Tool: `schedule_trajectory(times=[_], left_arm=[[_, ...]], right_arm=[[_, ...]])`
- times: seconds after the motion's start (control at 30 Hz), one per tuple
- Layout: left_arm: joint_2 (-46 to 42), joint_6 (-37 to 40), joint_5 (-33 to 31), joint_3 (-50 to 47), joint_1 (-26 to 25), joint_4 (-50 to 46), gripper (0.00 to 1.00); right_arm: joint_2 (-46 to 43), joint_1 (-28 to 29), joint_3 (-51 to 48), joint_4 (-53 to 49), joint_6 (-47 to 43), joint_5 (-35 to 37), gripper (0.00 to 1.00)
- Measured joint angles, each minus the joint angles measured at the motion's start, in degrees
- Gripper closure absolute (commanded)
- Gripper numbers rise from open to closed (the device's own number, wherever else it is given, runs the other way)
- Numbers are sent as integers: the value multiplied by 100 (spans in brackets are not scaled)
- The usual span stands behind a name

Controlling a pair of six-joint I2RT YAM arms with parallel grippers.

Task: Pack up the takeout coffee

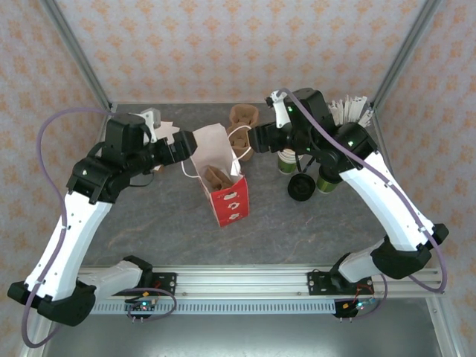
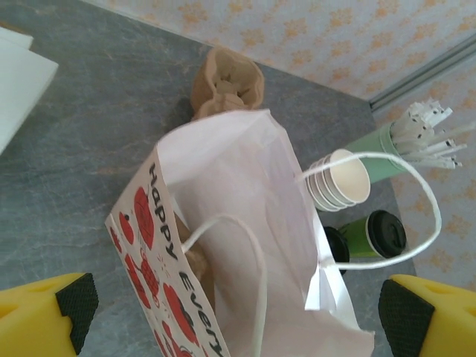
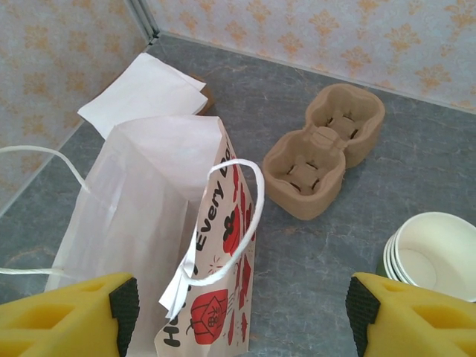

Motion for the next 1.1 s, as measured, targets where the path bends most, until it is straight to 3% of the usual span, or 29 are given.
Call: schedule_trajectory(times=[0.23,0.53,0.87,1.1], left_arm=[[629,662,15,1241,525,-649,0],[1499,1641,372,2264,592,-1344,4],[2697,2444,693,2529,623,-1718,11],[3285,2732,1145,2559,927,-1735,28]], right_arm=[[-271,0,-260,-39,26,31,25],[-385,0,-350,-42,337,-52,29],[44,44,210,-59,1147,-809,49],[800,588,708,-70,1932,-1121,62]])
